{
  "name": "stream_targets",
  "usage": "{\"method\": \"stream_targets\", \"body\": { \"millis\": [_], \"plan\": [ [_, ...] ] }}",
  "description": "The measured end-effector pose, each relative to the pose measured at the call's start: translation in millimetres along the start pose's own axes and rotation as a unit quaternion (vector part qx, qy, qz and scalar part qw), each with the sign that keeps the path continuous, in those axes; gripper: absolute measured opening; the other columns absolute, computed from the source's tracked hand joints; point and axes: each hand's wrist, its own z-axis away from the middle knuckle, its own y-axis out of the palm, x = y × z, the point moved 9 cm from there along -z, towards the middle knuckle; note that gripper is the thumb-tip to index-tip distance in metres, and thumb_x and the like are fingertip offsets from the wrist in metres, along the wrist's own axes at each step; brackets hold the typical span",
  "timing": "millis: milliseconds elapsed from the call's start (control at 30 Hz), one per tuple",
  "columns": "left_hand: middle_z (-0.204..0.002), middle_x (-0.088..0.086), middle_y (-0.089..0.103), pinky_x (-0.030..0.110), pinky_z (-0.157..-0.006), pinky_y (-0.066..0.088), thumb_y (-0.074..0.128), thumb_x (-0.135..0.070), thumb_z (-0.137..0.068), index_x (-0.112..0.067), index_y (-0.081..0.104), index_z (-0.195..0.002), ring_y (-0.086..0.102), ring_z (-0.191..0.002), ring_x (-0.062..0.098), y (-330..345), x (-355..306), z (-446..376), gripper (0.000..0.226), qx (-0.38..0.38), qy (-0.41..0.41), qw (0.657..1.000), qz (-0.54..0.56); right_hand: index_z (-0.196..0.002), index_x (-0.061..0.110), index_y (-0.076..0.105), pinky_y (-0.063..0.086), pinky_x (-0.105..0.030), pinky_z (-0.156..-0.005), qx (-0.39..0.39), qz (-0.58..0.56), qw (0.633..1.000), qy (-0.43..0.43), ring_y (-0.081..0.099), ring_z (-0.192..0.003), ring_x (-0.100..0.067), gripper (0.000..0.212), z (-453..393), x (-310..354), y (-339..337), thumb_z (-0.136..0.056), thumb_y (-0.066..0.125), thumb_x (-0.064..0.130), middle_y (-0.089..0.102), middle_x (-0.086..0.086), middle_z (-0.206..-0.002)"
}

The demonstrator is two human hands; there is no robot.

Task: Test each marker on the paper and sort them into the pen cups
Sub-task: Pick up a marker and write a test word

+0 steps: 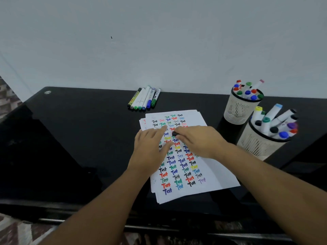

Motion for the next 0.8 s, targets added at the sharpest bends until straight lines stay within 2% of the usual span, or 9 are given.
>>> {"method": "stream_targets", "body": {
  "millis": [100, 200, 267, 333, 433, 533, 667, 800],
  "plan": [
    [-0.123, -0.005, 0.066, 0.048, -0.115, 0.035, 0.051, -0.050, -0.099, -0.022, 0.055, -0.145, 0.049, -0.120, 0.015, 0.2, -4.7, 2.5, 0.053, -0.023, 0.048, 0.999, 0.003, -0.128, 0.038, 0.047, 0.052, -0.036, -0.065, -0.005, 0.027, 0.999, -0.018, 0.066, -0.088, -0.019, 0.034, 8.0, 6.9, 2.6, -0.110, 0.024, 0.055, 0.070, 0.007, -0.103],
    [-0.116, -0.005, 0.069, 0.051, -0.107, 0.041, 0.053, -0.040, -0.101, -0.021, 0.062, -0.138, 0.055, -0.113, 0.017, -1.0, -9.1, 3.8, 0.042, -0.034, 0.086, 0.996, -0.006, -0.124, 0.038, 0.047, 0.053, -0.038, -0.065, -0.001, 0.020, 1.000, -0.019, 0.063, -0.078, -0.018, 0.033, 7.6, 11.7, 3.7, -0.110, 0.023, 0.056, 0.068, 0.006, -0.093],
    [-0.113, -0.007, 0.069, 0.046, -0.105, 0.041, 0.049, -0.038, -0.103, -0.022, 0.064, -0.135, 0.055, -0.111, 0.017, -0.5, -11.1, 3.9, 0.039, -0.032, 0.101, 0.994, -0.010, -0.130, 0.038, 0.046, 0.053, -0.037, -0.066, -0.003, 0.012, 1.000, -0.027, 0.063, -0.080, -0.018, 0.035, 7.2, 16.0, 4.5, -0.110, 0.025, 0.056, 0.067, 0.007, -0.093],
    [-0.112, -0.007, 0.069, 0.040, -0.104, 0.040, 0.042, -0.040, -0.103, -0.021, 0.067, -0.130, 0.056, -0.109, 0.018, 0.3, -11.9, 4.0, 0.042, -0.031, 0.103, 0.994, -0.009, -0.125, 0.032, 0.049, 0.050, -0.038, -0.067, 0.000, -0.020, 0.999, -0.025, 0.061, -0.080, -0.018, 0.032, 9.1, 16.2, 5.2, -0.110, 0.029, 0.053, 0.065, 0.007, -0.093],
    [-0.110, -0.005, 0.070, 0.038, -0.101, 0.039, 0.054, -0.035, -0.102, -0.020, 0.069, -0.126, 0.057, -0.107, 0.020, 0.7, -11.5, 4.2, 0.032, -0.040, 0.107, 0.993, -0.010, -0.117, 0.028, 0.048, 0.050, -0.041, -0.071, 0.020, -0.083, 0.996, -0.007, 0.059, -0.079, -0.015, 0.023, 13.3, 10.0, 7.5, -0.110, 0.034, 0.045, 0.063, 0.006, -0.092],
    [-0.112, -0.004, 0.069, 0.040, -0.100, 0.042, 0.060, -0.031, -0.101, -0.019, 0.068, -0.127, 0.057, -0.108, 0.021, 1.7, -11.0, 3.6, 0.029, -0.037, 0.109, 0.993, -0.011, -0.116, 0.029, 0.049, 0.052, -0.042, -0.076, 0.012, -0.044, 0.999, -0.020, 0.057, -0.085, -0.014, 0.023, 14.0, 9.6, 4.7, -0.111, 0.033, 0.045, 0.059, 0.007, -0.098],
    [-0.108, -0.007, 0.069, 0.039, -0.097, 0.043, 0.048, -0.044, -0.102, -0.021, 0.069, -0.123, 0.057, -0.104, 0.019, 1.2, -16.2, 5.5, 0.037, -0.033, 0.130, 0.991, -0.009, -0.126, 0.035, 0.047, 0.053, -0.038, -0.072, 0.023, 0.001, 0.999, -0.028, 0.057, -0.087, -0.013, 0.031, 13.5, 10.2, 5.5, -0.110, 0.028, 0.052, 0.056, 0.007, -0.097],
    [-0.102, -0.005, 0.070, 0.040, -0.094, 0.046, 0.044, -0.044, -0.102, -0.018, 0.070, -0.118, 0.058, -0.100, 0.020, -1.4, -16.9, 5.8, 0.039, -0.042, 0.126, 0.991, -0.009, -0.131, 0.037, 0.047, 0.055, -0.038, -0.072, 0.007, 0.012, 1.000, -0.026, 0.057, -0.087, -0.012, 0.035, 14.2, 9.5, 3.5, -0.110, 0.026, 0.054, 0.056, 0.007, -0.098]
  ]
}}
